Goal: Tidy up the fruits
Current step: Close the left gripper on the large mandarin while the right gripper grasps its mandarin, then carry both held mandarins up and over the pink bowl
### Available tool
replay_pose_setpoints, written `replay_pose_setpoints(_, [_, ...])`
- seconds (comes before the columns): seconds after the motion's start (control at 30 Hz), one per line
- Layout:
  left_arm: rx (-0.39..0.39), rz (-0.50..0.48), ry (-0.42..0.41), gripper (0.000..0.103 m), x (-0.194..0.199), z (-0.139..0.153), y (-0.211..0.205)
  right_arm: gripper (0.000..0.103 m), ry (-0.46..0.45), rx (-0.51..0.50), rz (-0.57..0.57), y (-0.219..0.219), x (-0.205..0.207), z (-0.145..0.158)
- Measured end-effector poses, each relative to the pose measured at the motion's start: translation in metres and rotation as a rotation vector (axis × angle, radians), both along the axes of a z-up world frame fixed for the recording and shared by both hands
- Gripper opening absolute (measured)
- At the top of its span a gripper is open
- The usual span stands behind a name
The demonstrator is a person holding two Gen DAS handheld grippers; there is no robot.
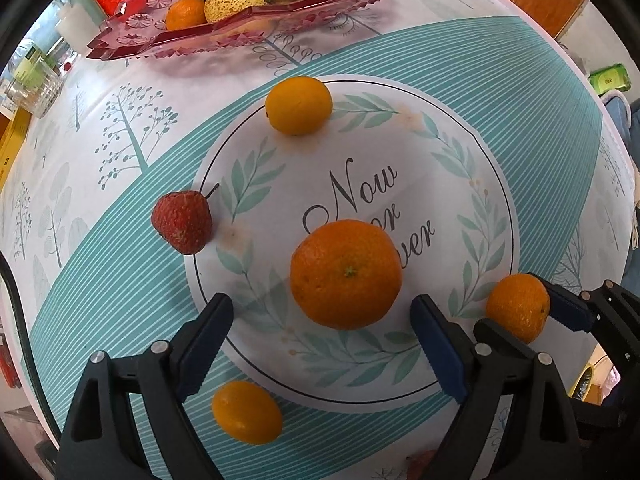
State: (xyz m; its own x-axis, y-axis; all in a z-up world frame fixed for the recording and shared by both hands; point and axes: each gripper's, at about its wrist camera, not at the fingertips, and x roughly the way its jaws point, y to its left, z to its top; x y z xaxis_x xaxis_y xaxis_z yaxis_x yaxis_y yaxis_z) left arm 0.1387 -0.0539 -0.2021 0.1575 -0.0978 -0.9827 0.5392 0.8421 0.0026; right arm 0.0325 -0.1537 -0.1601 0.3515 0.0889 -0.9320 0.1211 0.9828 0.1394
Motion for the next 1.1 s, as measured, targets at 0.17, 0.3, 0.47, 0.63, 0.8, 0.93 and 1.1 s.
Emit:
replay_pose_setpoints(0.17, [-0.052,-0.002,0.002,0.041,0.001,0.008,0.001,0.04,-0.012,0.007,0.015,0.001,-0.002,0.005])
replay_pose_setpoints(0.3, [-0.046,0.003,-0.018,0.039,-0.003,0.013,-0.001,0.04,-0.036,0.002,0.028,0.0,-0.004,0.016])
replay_pose_setpoints(0.47, [-0.087,0.024,-0.08,0.038,-0.009,0.039,0.001,0.04,-0.076,-0.001,0.042,-0.003,-0.008,0.034])
replay_pose_setpoints(0.63, [-0.178,0.042,-0.136,0.038,-0.012,0.081,0.004,0.039,-0.124,0.018,0.042,-0.012,-0.008,0.057])
replay_pose_setpoints(0.8, [-0.241,0.074,-0.165,0.038,-0.01,0.12,0.006,0.039,-0.195,0.019,0.05,-0.025,-0.003,0.09])
replay_pose_setpoints(0.93, [-0.248,0.104,-0.223,0.038,-0.008,0.157,0.01,0.039,-0.259,0.009,0.075,-0.034,0.006,0.119])
replay_pose_setpoints(1.1, [-0.249,0.146,-0.325,0.038,0.011,0.205,0.013,0.039,-0.339,-0.046,0.132,-0.046,0.027,0.164])
